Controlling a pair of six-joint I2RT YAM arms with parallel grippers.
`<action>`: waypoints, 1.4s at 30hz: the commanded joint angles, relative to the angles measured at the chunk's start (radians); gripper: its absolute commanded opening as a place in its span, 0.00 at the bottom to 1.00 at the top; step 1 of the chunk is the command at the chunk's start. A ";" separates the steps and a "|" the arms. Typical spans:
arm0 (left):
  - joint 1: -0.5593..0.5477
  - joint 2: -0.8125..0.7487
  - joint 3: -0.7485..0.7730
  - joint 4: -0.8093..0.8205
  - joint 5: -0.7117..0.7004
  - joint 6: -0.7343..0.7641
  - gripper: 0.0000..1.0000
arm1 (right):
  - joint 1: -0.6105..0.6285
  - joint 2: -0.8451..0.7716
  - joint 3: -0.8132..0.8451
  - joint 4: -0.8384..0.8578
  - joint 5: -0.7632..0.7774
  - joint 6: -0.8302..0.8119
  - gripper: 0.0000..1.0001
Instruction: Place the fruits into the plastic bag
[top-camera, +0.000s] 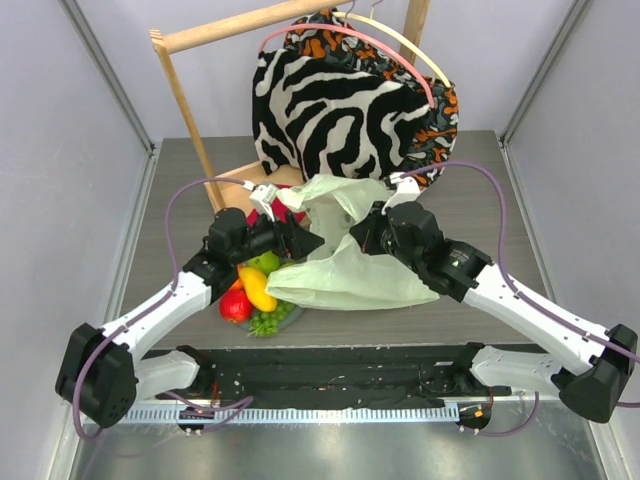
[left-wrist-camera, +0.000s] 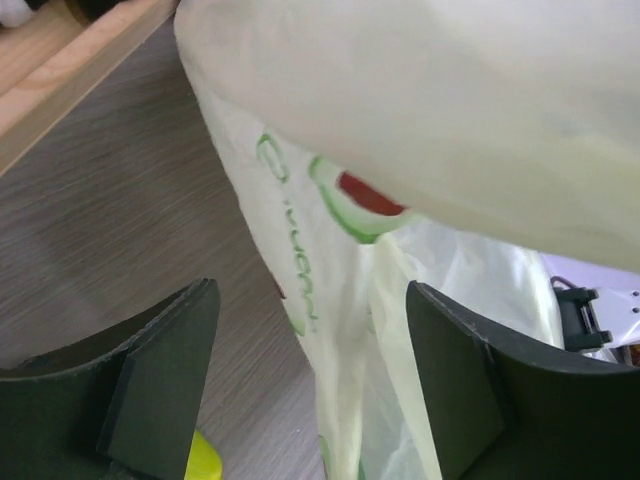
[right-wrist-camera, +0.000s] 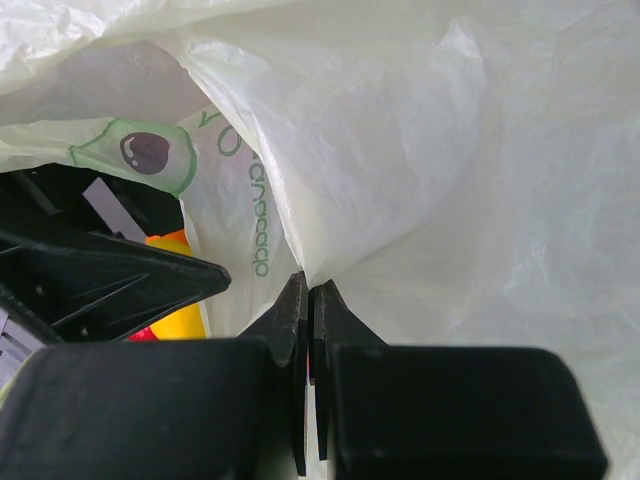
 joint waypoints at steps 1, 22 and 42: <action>-0.025 0.048 0.034 0.094 0.002 -0.009 0.70 | 0.002 -0.047 -0.017 0.051 0.001 0.021 0.01; 0.180 -0.105 0.020 -0.335 -0.160 0.104 0.00 | -0.064 -0.257 0.197 -0.206 0.352 -0.230 0.01; 0.072 -0.360 0.101 -0.423 -0.008 0.278 0.90 | -0.108 -0.126 0.065 0.000 -0.111 -0.365 0.01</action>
